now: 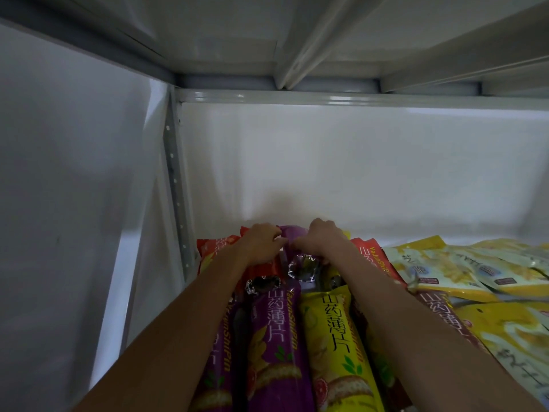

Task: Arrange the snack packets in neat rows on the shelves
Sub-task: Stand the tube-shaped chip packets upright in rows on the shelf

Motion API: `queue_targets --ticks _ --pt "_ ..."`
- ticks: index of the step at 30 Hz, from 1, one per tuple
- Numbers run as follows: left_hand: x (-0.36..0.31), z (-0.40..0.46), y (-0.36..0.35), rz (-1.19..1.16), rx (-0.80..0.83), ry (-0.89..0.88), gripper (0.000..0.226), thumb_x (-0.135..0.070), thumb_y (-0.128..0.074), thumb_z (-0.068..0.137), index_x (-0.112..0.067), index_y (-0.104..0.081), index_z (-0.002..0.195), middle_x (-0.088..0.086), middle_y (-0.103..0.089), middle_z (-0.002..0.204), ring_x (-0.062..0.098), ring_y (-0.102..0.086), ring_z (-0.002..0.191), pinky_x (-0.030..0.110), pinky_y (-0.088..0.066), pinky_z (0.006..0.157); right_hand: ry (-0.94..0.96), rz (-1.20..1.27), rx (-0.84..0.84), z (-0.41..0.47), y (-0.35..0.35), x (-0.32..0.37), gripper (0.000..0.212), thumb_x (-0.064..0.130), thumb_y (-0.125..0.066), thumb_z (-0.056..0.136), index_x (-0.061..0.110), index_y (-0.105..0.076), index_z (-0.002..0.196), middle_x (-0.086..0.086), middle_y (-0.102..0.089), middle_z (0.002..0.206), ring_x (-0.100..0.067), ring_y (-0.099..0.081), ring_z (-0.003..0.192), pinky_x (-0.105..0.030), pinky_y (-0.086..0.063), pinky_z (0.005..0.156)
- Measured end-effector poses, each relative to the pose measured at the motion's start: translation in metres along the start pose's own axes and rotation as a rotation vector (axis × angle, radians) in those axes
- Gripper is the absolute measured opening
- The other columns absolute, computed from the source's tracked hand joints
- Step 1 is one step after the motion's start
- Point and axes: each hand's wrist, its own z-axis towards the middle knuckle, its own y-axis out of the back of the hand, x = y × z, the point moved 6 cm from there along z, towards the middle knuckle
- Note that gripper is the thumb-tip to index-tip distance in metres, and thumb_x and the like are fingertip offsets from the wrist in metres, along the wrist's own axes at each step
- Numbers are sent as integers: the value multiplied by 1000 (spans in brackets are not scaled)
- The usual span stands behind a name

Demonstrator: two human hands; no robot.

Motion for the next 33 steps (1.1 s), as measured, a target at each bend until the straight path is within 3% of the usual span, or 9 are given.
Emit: queue_targets --ticks 7,10,12,17,22,24,27,30,33 --pt "6 1 5 -179 -46 34 46 -40 -50 108 -2 -72 98 14 -68 85 22 -60 76 34 -43 68 13 -168 -152 -12 36 3 45 38 -68 87 12 -60 123 -9 -60 120 -33 -63 113 -36 -52 85" --pt "5 2 -4 -94 63 35 43 -34 -51 109 -2 -65 84 9 -59 73 20 -55 69 32 -37 69 43 -222 -191 -21 48 12 40 33 -68 87 12 -62 121 -8 -60 115 -31 -64 111 -33 -46 77" --pt "2 2 -5 -108 71 60 42 -33 -49 110 -4 -66 85 19 -66 87 25 -59 79 29 -35 70 57 -208 -215 -25 51 16 40 32 -70 87 11 -62 120 -7 -56 104 -31 -64 108 -33 -45 76" --pt "-8 2 19 -448 -146 187 57 -51 -44 109 -12 -61 71 1 -62 69 20 -61 70 28 -42 61 74 -80 -245 -30 49 20 51 43 -70 88 10 -59 126 -11 -61 123 -34 -63 115 -37 -51 85" --pt "-3 1 28 -986 -178 216 34 -35 -70 100 -5 -72 116 12 -78 105 26 -77 90 44 -64 88 125 179 -242 -30 41 27 53 55 -74 83 10 -65 109 -10 -66 106 -33 -68 98 -42 -60 85" --pt "4 -5 36 -1105 -199 190 34 -25 -73 98 -7 -68 127 12 -78 112 26 -78 97 38 -64 83 180 303 -241 -27 46 24 42 46 -77 84 9 -69 102 -8 -67 94 -28 -69 87 -39 -61 76" --pt "10 -15 43 -1220 -163 100 34 -19 -73 97 -10 -68 129 11 -77 120 27 -76 107 36 -61 86 240 419 -167 -24 52 17 53 33 -79 89 9 -63 132 -5 -66 114 -19 -64 100 -28 -51 78" --pt "11 -25 44 -1315 -111 40 39 -18 -73 95 -9 -67 132 14 -74 127 32 -72 115 42 -58 95 251 510 -8 -22 45 13 78 38 -86 82 8 -54 145 -4 -66 130 -22 -65 117 -38 -54 98" --pt "3 -35 46 -1271 -32 -26 39 -13 -68 97 -8 -65 135 14 -73 129 32 -71 117 43 -58 96 331 490 81 -19 39 14 35 23 -85 84 11 -76 115 -4 -77 106 -22 -74 100 -48 -58 98"
